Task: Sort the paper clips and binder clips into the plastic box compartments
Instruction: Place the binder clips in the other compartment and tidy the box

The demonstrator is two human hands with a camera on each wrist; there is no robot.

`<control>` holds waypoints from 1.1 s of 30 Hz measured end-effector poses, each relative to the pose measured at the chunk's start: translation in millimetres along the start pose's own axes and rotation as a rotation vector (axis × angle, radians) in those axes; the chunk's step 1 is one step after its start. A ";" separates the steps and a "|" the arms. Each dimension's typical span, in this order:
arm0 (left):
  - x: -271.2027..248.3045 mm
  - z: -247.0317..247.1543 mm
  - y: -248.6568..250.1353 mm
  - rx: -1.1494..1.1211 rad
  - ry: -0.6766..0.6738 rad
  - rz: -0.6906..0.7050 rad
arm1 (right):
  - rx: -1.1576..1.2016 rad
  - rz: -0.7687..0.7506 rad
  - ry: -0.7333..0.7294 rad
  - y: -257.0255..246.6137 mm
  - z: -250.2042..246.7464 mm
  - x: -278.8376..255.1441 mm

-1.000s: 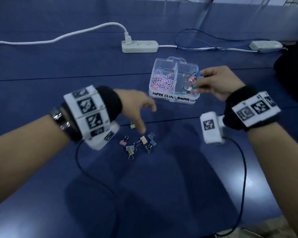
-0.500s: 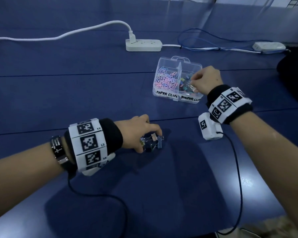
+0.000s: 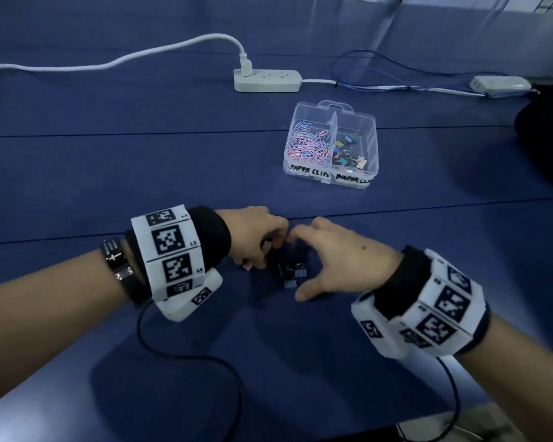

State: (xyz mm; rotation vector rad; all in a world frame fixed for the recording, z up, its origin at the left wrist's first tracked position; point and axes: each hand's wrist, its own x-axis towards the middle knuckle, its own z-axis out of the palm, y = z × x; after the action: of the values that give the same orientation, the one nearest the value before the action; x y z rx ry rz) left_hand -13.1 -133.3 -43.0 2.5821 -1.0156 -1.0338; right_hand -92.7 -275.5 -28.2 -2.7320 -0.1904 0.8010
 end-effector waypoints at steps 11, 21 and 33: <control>-0.1 2.7 -6.2 -0.019 0.071 -0.007 | -0.017 -0.229 0.048 -18.5 15.3 15.7; -8.8 -2.6 -13.5 -0.162 0.010 -0.041 | 0.025 -0.190 0.118 -6.6 8.3 9.4; -18.2 -8.4 -22.5 -0.348 0.102 -0.071 | 0.271 -0.037 0.233 1.4 3.1 12.2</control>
State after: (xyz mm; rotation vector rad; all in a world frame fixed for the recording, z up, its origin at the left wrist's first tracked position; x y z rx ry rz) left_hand -5.2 -105.1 -35.8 2.3699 -0.6564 -0.9839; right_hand -84.1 -273.6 -37.3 -2.5287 -0.0761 0.4551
